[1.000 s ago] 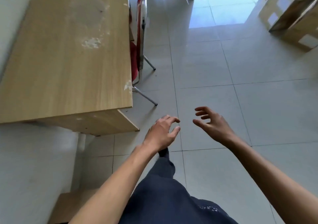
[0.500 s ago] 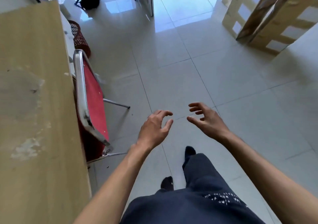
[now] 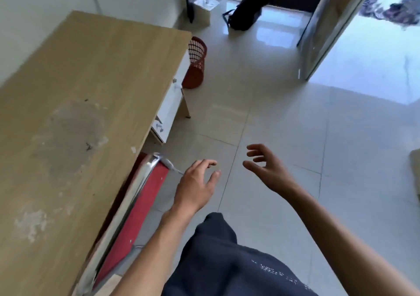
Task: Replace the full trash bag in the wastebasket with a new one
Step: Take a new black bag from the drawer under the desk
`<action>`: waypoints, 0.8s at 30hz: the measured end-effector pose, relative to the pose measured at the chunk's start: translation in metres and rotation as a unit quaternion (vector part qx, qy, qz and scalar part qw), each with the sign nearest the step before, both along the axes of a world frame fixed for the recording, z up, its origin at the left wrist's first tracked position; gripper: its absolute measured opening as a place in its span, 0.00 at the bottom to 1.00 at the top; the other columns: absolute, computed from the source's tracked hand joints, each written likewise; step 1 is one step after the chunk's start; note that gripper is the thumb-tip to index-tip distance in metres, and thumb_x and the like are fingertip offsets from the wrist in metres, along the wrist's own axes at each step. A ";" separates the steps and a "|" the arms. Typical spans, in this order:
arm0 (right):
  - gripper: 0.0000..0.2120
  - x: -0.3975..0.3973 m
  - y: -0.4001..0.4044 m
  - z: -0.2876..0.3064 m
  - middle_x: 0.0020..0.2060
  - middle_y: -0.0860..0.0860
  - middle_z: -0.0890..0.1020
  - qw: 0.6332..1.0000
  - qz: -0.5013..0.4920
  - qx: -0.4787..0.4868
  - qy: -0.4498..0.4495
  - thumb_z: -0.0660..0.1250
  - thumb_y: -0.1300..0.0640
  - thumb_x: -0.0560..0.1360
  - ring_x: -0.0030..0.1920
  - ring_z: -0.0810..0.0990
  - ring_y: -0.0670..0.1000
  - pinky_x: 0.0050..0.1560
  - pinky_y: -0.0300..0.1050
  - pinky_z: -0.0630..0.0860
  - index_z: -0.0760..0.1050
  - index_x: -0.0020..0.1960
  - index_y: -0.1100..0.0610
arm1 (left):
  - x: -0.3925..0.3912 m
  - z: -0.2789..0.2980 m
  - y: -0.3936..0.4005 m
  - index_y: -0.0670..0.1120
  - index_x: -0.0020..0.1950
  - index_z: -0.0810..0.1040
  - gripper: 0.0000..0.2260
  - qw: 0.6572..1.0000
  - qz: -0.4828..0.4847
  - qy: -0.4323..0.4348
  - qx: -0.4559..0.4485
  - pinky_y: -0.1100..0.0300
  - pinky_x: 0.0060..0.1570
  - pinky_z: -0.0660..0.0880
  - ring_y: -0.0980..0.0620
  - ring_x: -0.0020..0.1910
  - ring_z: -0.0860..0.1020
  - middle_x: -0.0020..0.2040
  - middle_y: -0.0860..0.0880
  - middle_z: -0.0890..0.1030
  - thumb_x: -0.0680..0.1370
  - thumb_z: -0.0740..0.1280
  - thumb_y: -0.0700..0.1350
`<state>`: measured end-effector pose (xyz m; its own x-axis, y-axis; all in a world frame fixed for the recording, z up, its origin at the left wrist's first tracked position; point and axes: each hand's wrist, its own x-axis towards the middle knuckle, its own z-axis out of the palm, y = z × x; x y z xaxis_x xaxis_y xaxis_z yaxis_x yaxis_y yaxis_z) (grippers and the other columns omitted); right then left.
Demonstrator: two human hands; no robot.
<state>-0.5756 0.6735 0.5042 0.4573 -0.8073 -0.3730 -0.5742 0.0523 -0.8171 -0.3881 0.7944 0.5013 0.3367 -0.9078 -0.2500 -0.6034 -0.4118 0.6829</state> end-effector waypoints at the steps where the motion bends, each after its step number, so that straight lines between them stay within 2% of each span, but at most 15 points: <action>1: 0.18 0.021 -0.029 -0.001 0.54 0.41 0.79 1.000 0.025 -0.001 -0.006 0.71 0.50 0.75 0.57 0.77 0.46 0.57 0.51 0.77 0.72 0.63 0.46 | 0.011 -0.001 -0.019 0.54 0.61 0.76 0.15 1.000 0.024 0.005 -0.003 0.55 0.59 0.73 0.56 0.61 0.74 0.61 0.55 0.77 0.78 0.60 0.56; 6: 0.18 0.108 -0.150 -0.021 0.54 0.42 0.78 0.994 0.102 -0.032 -0.006 0.71 0.48 0.75 0.57 0.76 0.46 0.58 0.52 0.77 0.72 0.64 0.46 | 0.060 -0.028 -0.115 0.52 0.62 0.75 0.14 0.996 0.088 0.022 -0.008 0.54 0.62 0.71 0.54 0.62 0.73 0.61 0.54 0.76 0.79 0.62 0.55; 12: 0.19 0.199 -0.248 -0.022 0.56 0.47 0.78 0.959 0.221 -0.162 0.072 0.70 0.48 0.75 0.60 0.74 0.50 0.59 0.45 0.72 0.71 0.65 0.49 | 0.090 -0.030 -0.178 0.53 0.66 0.71 0.15 0.993 0.087 -0.017 0.080 0.55 0.61 0.71 0.53 0.65 0.70 0.65 0.55 0.73 0.81 0.58 0.55; 14: 0.20 0.234 -0.274 -0.021 0.58 0.48 0.78 0.936 0.290 -0.181 0.090 0.69 0.48 0.76 0.62 0.72 0.51 0.58 0.42 0.68 0.71 0.66 0.51 | 0.098 -0.031 -0.194 0.53 0.66 0.70 0.16 0.989 0.100 -0.040 0.101 0.55 0.60 0.71 0.53 0.64 0.70 0.64 0.54 0.73 0.81 0.57 0.56; 16: 0.20 0.280 -0.302 -0.031 0.60 0.48 0.77 0.887 0.401 -0.198 0.113 0.68 0.47 0.76 0.63 0.71 0.52 0.59 0.45 0.70 0.70 0.66 0.51 | 0.103 -0.040 -0.209 0.53 0.66 0.70 0.16 0.976 0.180 -0.028 0.124 0.56 0.58 0.71 0.53 0.62 0.71 0.62 0.54 0.73 0.81 0.57 0.56; 19: 0.21 0.309 -0.321 -0.037 0.61 0.48 0.76 0.853 0.452 -0.235 0.113 0.67 0.46 0.76 0.64 0.70 0.52 0.58 0.48 0.70 0.70 0.66 0.51 | 0.112 -0.052 -0.222 0.52 0.67 0.70 0.16 0.967 0.199 -0.038 0.157 0.56 0.56 0.69 0.51 0.62 0.71 0.63 0.53 0.72 0.81 0.58 0.55; 22: 0.20 0.360 -0.352 -0.043 0.60 0.48 0.76 0.768 0.581 -0.251 0.102 0.65 0.44 0.77 0.63 0.70 0.53 0.55 0.47 0.69 0.71 0.65 0.51 | 0.109 -0.061 -0.260 0.51 0.68 0.71 0.17 0.927 0.314 0.011 0.205 0.55 0.59 0.70 0.50 0.64 0.70 0.66 0.52 0.72 0.81 0.57 0.54; 24: 0.18 0.377 -0.366 -0.040 0.58 0.48 0.77 0.736 0.625 -0.243 0.092 0.65 0.44 0.77 0.61 0.71 0.52 0.52 0.46 0.70 0.72 0.63 0.51 | 0.098 -0.060 -0.281 0.52 0.69 0.70 0.17 0.907 0.344 0.039 0.241 0.54 0.61 0.69 0.50 0.66 0.68 0.67 0.52 0.71 0.81 0.57 0.53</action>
<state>-0.1982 0.3079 0.4643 0.9336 0.1436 -0.3282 -0.0283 -0.8837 -0.4672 -0.2897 0.5130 0.4412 0.7461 -0.2685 -0.6093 -0.0483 -0.9345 0.3526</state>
